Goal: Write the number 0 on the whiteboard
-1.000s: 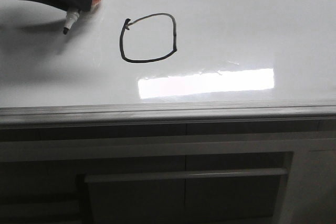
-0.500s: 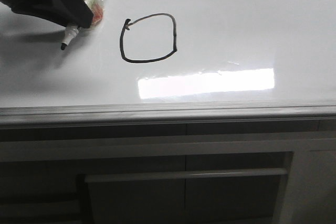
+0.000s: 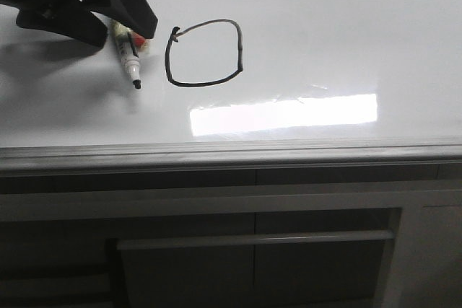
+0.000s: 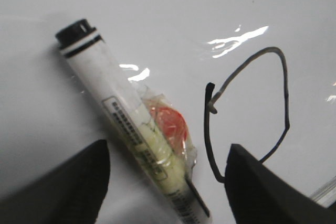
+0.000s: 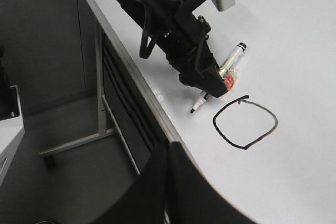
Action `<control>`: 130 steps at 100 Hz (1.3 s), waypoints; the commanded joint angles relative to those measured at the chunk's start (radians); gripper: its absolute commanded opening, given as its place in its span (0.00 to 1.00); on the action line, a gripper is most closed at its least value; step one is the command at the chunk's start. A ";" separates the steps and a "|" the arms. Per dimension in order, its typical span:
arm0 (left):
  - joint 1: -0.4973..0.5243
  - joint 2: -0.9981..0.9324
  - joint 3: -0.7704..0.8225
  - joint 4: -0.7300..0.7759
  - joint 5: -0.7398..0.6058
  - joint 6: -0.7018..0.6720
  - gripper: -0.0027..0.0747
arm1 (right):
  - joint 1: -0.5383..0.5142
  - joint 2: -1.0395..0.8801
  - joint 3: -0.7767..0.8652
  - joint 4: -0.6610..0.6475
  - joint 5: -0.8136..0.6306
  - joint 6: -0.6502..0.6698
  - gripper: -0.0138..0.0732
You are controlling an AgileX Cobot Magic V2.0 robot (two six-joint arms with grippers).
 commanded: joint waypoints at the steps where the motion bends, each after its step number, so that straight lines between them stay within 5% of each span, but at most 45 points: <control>1: 0.007 -0.016 -0.017 0.013 -0.031 -0.009 0.66 | -0.006 -0.008 -0.025 0.017 -0.084 0.002 0.08; 62: 0.007 -0.315 -0.017 0.129 -0.026 -0.009 0.65 | -0.006 -0.010 -0.025 -0.001 -0.186 0.002 0.08; 95: 0.007 -0.660 0.045 0.214 0.048 -0.009 0.26 | -0.006 -0.201 0.206 -0.038 -0.564 0.002 0.08; 116: 0.007 -0.986 0.293 0.256 0.054 -0.009 0.20 | -0.006 -0.392 0.499 -0.040 -0.875 0.002 0.08; 130: 0.007 -1.191 0.481 0.254 0.065 -0.009 0.01 | -0.006 -0.465 0.659 -0.040 -1.078 0.002 0.08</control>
